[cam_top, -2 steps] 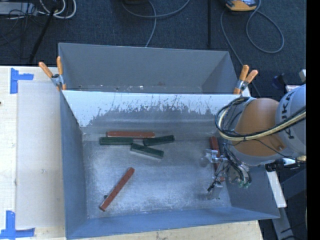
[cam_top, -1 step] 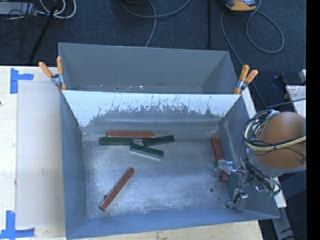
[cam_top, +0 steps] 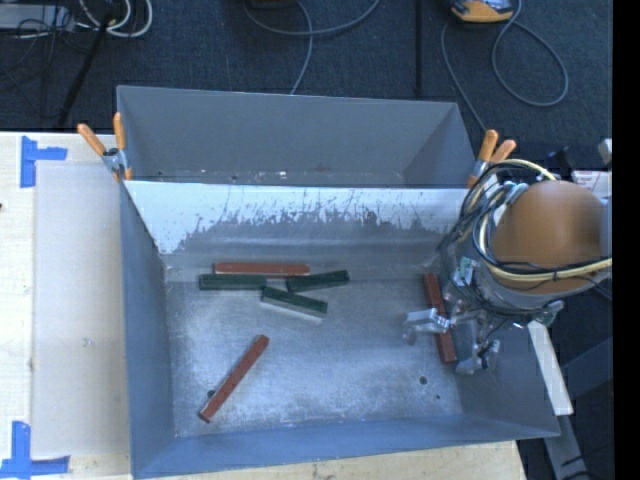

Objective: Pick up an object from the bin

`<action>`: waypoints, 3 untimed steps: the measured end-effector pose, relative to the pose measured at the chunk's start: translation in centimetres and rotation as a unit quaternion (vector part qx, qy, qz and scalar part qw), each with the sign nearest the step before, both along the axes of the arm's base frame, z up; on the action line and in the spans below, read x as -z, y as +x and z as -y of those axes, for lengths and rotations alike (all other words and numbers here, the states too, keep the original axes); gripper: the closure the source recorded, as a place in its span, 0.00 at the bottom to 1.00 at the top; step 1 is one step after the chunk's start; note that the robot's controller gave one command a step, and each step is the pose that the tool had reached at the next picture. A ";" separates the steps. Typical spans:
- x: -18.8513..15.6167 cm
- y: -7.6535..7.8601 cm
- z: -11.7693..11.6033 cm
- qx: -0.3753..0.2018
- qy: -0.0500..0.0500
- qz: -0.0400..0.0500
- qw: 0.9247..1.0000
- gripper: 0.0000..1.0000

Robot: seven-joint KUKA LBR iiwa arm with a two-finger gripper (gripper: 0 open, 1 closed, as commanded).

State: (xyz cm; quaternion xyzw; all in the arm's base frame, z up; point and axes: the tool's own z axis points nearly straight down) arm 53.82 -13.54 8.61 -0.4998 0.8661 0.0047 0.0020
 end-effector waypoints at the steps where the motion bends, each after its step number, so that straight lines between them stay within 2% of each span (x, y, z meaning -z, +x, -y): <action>1: 1.1 7.7 1.1 -0.025 0.004 -0.002 1.000 0.00; 2: 1.0 7.6 1.3 -0.026 0.002 0.003 1.000 1.00; 3: -17.9 6.0 0.3 -0.023 -0.005 0.005 1.000 1.00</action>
Offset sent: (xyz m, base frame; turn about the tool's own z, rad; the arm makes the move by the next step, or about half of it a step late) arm 0.0738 -0.0205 -0.0120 -0.0550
